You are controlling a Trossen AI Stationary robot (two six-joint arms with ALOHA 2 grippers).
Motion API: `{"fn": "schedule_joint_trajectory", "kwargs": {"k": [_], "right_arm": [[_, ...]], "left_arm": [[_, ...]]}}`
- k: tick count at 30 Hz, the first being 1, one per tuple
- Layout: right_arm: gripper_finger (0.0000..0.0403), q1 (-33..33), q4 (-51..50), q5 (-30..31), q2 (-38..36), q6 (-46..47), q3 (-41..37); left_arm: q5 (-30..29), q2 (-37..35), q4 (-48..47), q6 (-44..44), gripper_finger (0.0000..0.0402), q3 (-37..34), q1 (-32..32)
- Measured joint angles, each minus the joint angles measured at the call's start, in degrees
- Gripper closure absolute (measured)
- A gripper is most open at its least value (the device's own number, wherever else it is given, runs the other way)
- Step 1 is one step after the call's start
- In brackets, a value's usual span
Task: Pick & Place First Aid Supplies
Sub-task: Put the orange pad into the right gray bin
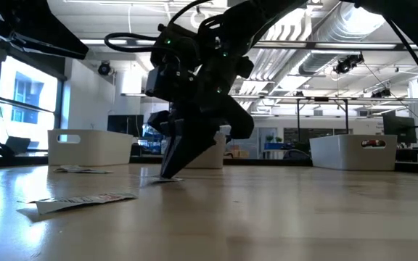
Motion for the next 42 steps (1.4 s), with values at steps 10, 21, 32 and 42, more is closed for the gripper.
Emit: {"fn": "schedule_joint_trajectory", "kwargs": {"k": [10,21,32,42], "right_arm": [[0.0401,1.4,-3.9,6.4,-5.1,9.2,-0.6],[0.0402,2.4,-16.5,26.9,-15.4,22.4,-0.2],[0.0403,3.1,-24.3,36.4,-19.3,33.4,-0.3],[0.0403,3.3,-27.9,40.7,-19.8,36.7,-0.3]], "left_arm": [[0.0,0.0,0.0,0.0,0.0209,0.0,0.0],[-0.1,0.0,0.0,0.0,0.0209,0.0,0.0],[-3.1,0.0,-0.3,1.0,0.0209,0.0,0.0],[-6.7,0.0,-0.4,1.5,0.0209,0.0,2.5]]}}
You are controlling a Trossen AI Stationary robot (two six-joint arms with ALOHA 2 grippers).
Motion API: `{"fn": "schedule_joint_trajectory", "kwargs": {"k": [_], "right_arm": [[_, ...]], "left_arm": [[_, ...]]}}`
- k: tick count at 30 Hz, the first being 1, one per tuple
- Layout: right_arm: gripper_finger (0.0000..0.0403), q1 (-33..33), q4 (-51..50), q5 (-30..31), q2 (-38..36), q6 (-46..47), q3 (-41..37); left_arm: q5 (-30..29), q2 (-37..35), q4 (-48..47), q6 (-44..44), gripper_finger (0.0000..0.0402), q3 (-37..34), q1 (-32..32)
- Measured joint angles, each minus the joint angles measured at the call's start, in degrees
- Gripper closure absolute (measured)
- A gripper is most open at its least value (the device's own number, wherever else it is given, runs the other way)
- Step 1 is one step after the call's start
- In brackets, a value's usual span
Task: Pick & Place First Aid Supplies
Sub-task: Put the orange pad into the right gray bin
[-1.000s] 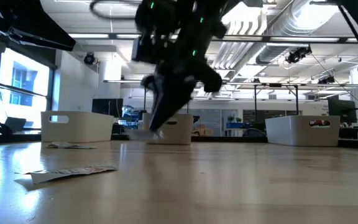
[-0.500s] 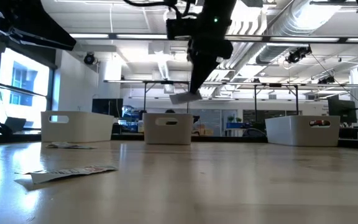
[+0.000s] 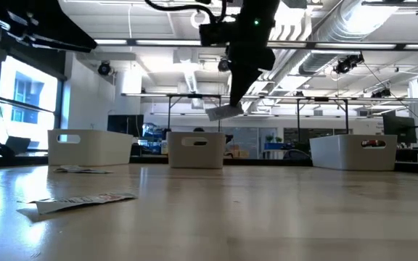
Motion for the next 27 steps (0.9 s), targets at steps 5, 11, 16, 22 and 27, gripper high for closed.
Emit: {"fn": "schedule_joint_trajectory", "kwargs": {"k": [5,11,16,22,27], "right_arm": [[0.0403,0.1,1.8,-0.4,0.0,-0.3,0.0],[0.0403,-0.6,-1.7,1.0,0.0,1.2,0.0],[0.0403,-2.5,-4.3,1.3,0.0,1.9,0.0],[0.0403,-7.9,-10.6,3.3,-0.9,2.2,0.0],[0.0403,-12.8,-18.7,5.8,-4.6,7.5,0.0]], "left_arm": [[-0.6,1.0,0.0,0.9,0.0209,0.0,7.3],[6.0,2.9,0.5,1.0,0.0209,0.0,18.5],[8.6,3.2,0.7,2.1,0.0209,0.0,25.9],[9.6,3.1,7.0,10.8,0.0209,0.0,33.5],[11.5,5.0,16.1,17.5,0.0209,0.0,38.3]]}}
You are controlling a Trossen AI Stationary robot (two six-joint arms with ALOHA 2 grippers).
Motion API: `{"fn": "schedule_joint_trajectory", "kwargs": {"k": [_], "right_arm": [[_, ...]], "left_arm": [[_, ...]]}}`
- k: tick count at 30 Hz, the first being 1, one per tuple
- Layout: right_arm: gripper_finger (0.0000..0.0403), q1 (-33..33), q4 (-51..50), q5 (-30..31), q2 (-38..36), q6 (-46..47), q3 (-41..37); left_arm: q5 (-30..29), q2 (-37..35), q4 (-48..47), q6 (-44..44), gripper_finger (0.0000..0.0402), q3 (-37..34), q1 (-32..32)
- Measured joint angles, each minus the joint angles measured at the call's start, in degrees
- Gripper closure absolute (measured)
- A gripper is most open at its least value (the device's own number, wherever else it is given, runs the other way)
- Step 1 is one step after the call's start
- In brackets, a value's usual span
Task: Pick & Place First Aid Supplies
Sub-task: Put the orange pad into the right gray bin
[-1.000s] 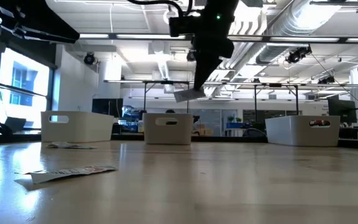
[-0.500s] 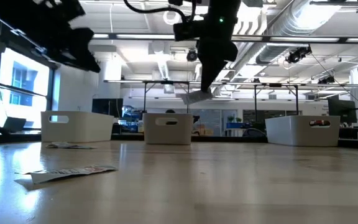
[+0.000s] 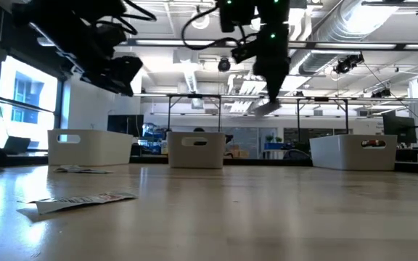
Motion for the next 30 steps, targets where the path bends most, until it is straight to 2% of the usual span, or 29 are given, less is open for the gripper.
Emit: {"fn": "schedule_joint_trajectory", "kwargs": {"k": [2,5,7,10,13,15,23,30], "right_arm": [[0.0403,-2.1,-4.3,2.1,-1.9,3.9,0.0],[0.0403,-5.5,-12.7,7.0,-3.2,15.5,0.1],[0.0403,-7.4,-13.2,9.2,-4.0,22.2,-1.2],[0.0403,-10.1,-10.4,7.0,-6.4,26.5,-6.1],[0.0403,-13.2,-13.6,6.8,-6.9,31.3,-12.2],[0.0403,-14.9,-12.3,9.2,-8.3,31.8,-16.9],[0.0403,-19.7,-7.5,7.7,-17.4,33.1,-30.4],[0.0403,-22.5,6.8,5.4,-23.8,25.4,-38.3]], "left_arm": [[0.1,1.7,3.3,3.1,0.0209,0.0,1.6],[2.3,4.0,7.1,9.7,0.0209,0.0,4.0],[4.4,4.7,10.2,13.6,0.0209,0.0,5.5],[8.1,4.8,13.0,16.9,0.0209,0.0,7.5],[12.2,4.8,12.6,17.0,0.0209,0.1,8.3],[14.6,4.8,12.4,17.1,0.0209,0.1,8.4],[22.2,4.8,12.6,14.7,0.0209,0.0,7.9],[23.7,4.8,12.6,11.4,0.0209,0.0,6.0]]}}
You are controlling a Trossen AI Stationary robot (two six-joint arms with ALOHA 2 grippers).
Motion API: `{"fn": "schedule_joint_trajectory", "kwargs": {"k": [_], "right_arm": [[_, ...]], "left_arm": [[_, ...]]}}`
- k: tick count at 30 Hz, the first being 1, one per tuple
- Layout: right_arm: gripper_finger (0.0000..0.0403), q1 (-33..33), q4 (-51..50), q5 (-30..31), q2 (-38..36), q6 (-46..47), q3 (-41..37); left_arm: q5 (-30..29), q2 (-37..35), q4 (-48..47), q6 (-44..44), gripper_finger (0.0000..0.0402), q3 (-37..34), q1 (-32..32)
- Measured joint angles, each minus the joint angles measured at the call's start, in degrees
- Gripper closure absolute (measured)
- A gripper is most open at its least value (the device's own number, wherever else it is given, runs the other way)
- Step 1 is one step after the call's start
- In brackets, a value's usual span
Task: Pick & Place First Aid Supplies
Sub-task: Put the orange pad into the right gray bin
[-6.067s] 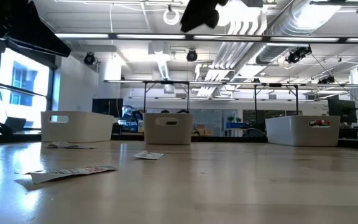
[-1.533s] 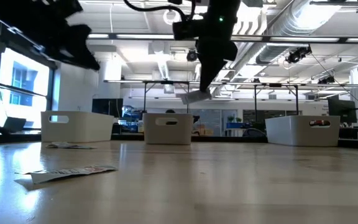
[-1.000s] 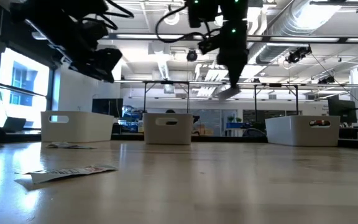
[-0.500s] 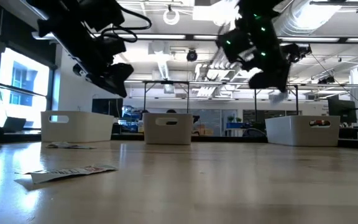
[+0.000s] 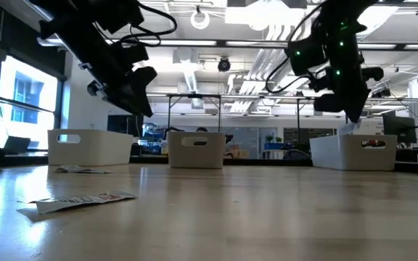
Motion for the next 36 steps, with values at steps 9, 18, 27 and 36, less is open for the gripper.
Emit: {"fn": "schedule_joint_trajectory", "kwargs": {"k": [9,18,27,36], "right_arm": [[0.0385,-6.4,12.1,-2.4,0.1,-8.3,-6.0],[0.0282,-4.9,4.2,-6.2,-0.3,-9.3,0.1],[0.0269,10.3,3.5,-25.7,-0.6,2.8,10.2],[0.0273,28.7,18.9,-37.5,-0.6,16.5,9.2]], "left_arm": [[0.0,0.0,0.4,-1.3,0.0209,0.0,-1.5],[2.5,0.0,0.0,-2.4,0.0209,0.0,-1.5],[3.5,0.0,0.0,-2.4,0.0209,0.0,-1.5],[6.0,0.0,0.0,-2.4,0.0209,0.0,-1.5]]}}
